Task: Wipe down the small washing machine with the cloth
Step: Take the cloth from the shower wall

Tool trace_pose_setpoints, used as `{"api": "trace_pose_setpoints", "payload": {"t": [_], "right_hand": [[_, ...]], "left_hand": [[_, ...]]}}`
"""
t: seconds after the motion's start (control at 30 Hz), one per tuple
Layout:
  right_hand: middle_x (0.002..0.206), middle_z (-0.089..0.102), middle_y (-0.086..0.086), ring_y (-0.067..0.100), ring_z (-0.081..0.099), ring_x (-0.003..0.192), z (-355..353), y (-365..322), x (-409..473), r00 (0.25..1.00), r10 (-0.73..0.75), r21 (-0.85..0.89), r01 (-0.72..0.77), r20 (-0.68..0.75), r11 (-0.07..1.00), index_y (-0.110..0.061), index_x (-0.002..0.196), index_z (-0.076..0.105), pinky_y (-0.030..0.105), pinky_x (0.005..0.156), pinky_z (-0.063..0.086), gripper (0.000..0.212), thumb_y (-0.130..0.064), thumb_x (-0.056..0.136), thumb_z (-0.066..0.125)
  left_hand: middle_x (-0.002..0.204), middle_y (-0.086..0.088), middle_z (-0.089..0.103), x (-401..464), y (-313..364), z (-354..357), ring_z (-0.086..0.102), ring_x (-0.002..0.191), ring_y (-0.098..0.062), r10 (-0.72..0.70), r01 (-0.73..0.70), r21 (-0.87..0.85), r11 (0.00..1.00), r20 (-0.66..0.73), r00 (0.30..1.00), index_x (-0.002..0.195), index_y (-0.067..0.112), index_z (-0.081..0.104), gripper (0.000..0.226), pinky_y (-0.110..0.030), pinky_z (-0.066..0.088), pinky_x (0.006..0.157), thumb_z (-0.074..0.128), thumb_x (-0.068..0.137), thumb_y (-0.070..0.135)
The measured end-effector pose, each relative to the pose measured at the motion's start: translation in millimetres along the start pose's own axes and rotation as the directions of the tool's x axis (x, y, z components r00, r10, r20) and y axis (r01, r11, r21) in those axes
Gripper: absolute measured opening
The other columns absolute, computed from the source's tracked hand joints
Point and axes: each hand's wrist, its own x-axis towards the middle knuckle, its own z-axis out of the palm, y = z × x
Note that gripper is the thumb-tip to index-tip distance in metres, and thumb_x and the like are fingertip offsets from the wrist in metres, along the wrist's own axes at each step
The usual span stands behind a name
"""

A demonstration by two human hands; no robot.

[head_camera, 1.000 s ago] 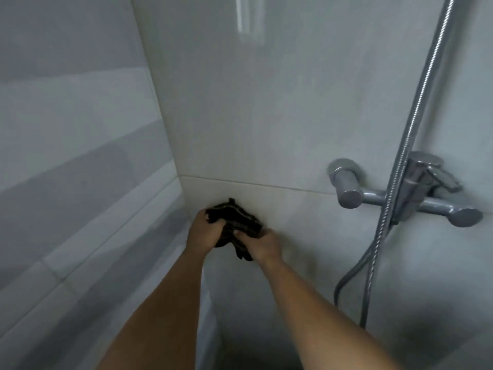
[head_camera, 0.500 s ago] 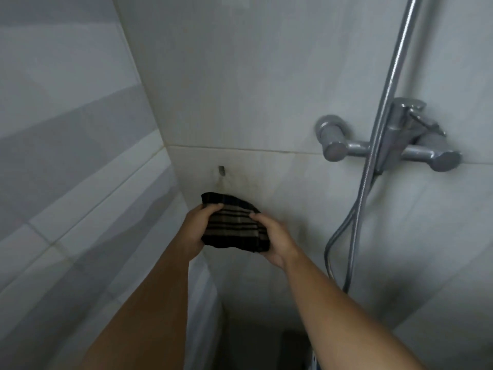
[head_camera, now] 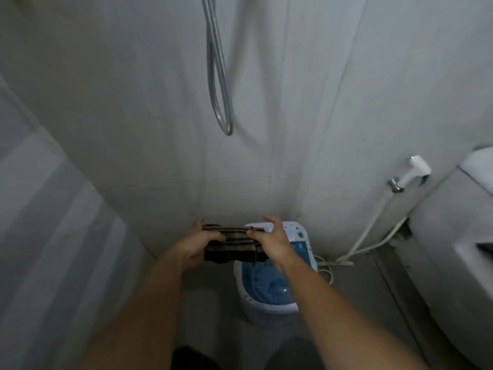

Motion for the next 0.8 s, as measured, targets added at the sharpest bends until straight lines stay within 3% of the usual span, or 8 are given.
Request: {"api": "trace_pose_setpoints", "payload": {"t": [0.13,0.23,0.3,0.4,0.5,0.6,0.67,0.8], "right_hand": [[0.122,0.071,0.011,0.022,0.072,0.103,-48.8,24.2,-61.8,0.997,-0.023,-0.110,0.031,0.073,0.993,-0.031,0.124,0.065,0.039,0.093,0.058,0.050,-0.009,0.081,0.075],[0.117,0.073,0.007,0.019,0.073,0.101,-72.0,29.0,-107.0,0.994,0.016,-0.287,0.016,0.109,0.958,-0.016,0.131,0.063,0.036,0.095,0.058,0.069,-0.010,0.067,0.088],[0.107,0.076,0.007,0.017,0.072,0.089,-82.4,21.5,-128.5,0.992,-0.006,-0.451,0.062,0.125,0.890,-0.009,0.122,0.069,0.032,0.089,0.060,0.057,-0.006,0.068,0.089],[0.086,0.074,0.009,0.019,0.066,0.075,-88.2,13.1,-156.8,0.994,-0.068,-0.607,0.109,0.091,0.788,-0.010,0.098,0.078,0.036,0.085,0.059,0.028,-0.008,0.072,0.088],[0.075,0.070,0.000,0.014,0.062,0.070,-89.0,1.4,-182.5,0.985,-0.166,-0.707,0.154,0.052,0.691,-0.015,0.085,0.078,0.032,0.081,0.056,0.029,-0.027,0.063,0.093],[0.077,0.071,0.006,0.020,0.066,0.075,-92.0,-3.5,-204.6,0.985,-0.108,-0.491,0.161,0.135,0.856,-0.017,0.084,0.069,0.044,0.087,0.056,0.031,-0.024,0.061,0.089],[0.095,0.072,0.017,0.032,0.067,0.091,-95.9,1.5,-218.1,0.970,0.025,-0.248,0.037,0.241,0.968,-0.018,0.099,0.068,0.056,0.093,0.051,0.036,-0.021,0.065,0.080],[0.120,0.068,0.023,0.041,0.065,0.116,-105.4,25.2,-231.2,0.834,0.195,0.037,-0.250,0.517,0.968,-0.006,0.131,0.061,0.056,0.093,0.054,0.045,-0.012,0.087,0.066]], "left_hand": [[0.114,-0.015,0.062,-54.2,-35.9,52.8,0.063,0.097,-0.028,0.148,-0.172,0.369,0.914,0.090,0.985,0.134,0.019,0.045,0.070,-0.033,0.055,0.069,0.065,0.075,-0.011],[0.091,-0.007,0.067,-87.3,-43.0,69.5,0.064,0.089,-0.024,0.220,-0.271,0.660,0.700,0.162,0.962,0.107,0.013,0.061,0.042,-0.021,0.050,0.059,0.069,0.071,-0.006],[0.077,-0.003,0.067,-105.1,-43.7,76.5,0.064,0.079,-0.023,0.241,-0.281,0.754,0.594,0.166,0.956,0.088,0.014,0.069,0.023,-0.021,0.046,0.056,0.069,0.070,0.000],[0.090,-0.008,0.072,-132.1,-47.3,82.9,0.067,0.088,-0.026,0.326,-0.291,0.853,0.434,0.152,0.933,0.097,0.016,0.072,0.025,-0.027,0.051,0.072,0.072,0.073,0.009],[0.093,-0.007,0.068,-155.4,-46.3,80.5,0.067,0.093,-0.026,0.399,-0.316,0.874,0.368,0.159,0.903,0.097,0.020,0.071,0.023,-0.031,0.053,0.080,0.072,0.075,0.015],[0.101,-0.015,0.066,-167.7,-39.7,74.9,0.068,0.092,-0.028,0.496,-0.443,0.800,0.405,0.215,0.841,0.086,0.028,0.066,0.021,-0.031,0.056,0.084,0.072,0.072,0.014],[0.092,-0.012,0.069,-181.9,-36.1,73.7,0.066,0.077,-0.019,0.504,-0.533,0.725,0.435,0.294,0.812,0.087,0.022,0.067,0.020,-0.023,0.055,0.071,0.075,0.077,0.008],[0.077,-0.003,0.071,-188.2,-44.8,73.1,0.064,0.066,-0.013,0.357,-0.527,0.656,0.541,0.388,0.850,0.091,0.016,0.072,0.016,-0.025,0.053,0.066,0.074,0.081,0.004]]}}
